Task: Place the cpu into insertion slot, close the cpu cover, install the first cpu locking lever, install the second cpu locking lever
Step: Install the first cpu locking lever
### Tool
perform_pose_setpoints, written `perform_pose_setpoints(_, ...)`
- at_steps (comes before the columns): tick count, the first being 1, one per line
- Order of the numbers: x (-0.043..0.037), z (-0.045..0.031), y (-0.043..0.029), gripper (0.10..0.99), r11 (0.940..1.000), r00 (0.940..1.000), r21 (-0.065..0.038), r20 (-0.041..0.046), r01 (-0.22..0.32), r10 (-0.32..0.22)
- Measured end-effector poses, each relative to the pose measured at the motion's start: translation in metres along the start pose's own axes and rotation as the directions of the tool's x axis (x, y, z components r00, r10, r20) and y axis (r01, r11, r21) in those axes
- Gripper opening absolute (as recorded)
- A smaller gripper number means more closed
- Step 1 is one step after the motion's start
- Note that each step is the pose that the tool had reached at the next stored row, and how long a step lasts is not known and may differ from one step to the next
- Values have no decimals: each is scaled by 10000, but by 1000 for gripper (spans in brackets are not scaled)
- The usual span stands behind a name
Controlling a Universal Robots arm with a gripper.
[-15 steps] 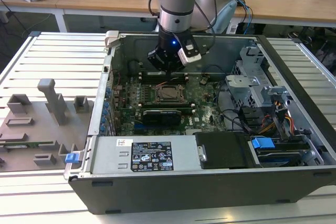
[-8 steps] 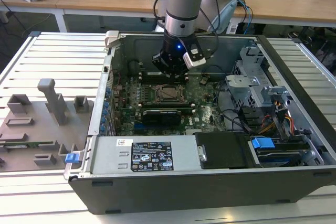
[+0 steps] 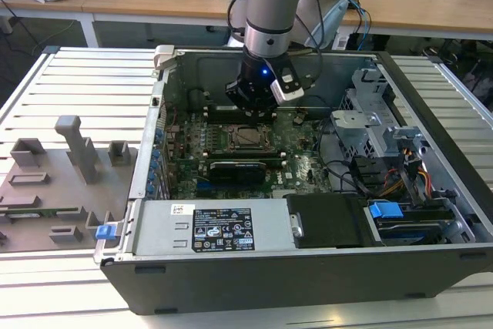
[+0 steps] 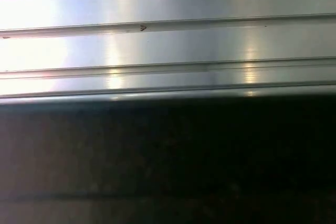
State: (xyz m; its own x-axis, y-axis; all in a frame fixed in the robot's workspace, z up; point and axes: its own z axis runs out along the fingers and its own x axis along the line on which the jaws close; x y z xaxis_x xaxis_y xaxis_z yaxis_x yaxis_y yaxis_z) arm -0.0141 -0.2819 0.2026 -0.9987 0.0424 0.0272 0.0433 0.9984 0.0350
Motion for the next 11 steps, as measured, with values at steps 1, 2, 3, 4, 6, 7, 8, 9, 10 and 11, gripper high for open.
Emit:
perform_pose_setpoints(1, -4, 4, -1, 106, 10000, 10000, -1, 1, 0, 0)
perform_pose_setpoints(2, -7, 5, -2, 106, 10000, 10000, 0, 1, 1, -1)
perform_pose_setpoints(3, -7, 6, -2, 106, 10000, 10000, 5, 3, 0, 0)
perform_pose_setpoints(4, -8, 5, -8, 106, 10000, 10000, 7, 12, 1, -1)
perform_pose_setpoints(6, -9, 9, -20, 106, 10000, 10000, -6, 7, 1, -1)
perform_pose_setpoints(7, -9, 8, -21, 106, 10000, 10000, -3, 6, -1, 1)
perform_pose_setpoints(8, -15, 6, -23, 106, 10000, 10000, 3, 1, 0, 0)
perform_pose_setpoints(9, -18, 6, -22, 106, 10000, 10000, 5, 0, -1, 1)
perform_pose_setpoints(10, -23, 5, -20, 106, 10000, 10000, 7, -1, -1, 1)
perform_pose_setpoints(11, -30, 5, -15, 106, 10000, 10000, 8, 2, 4, -4)
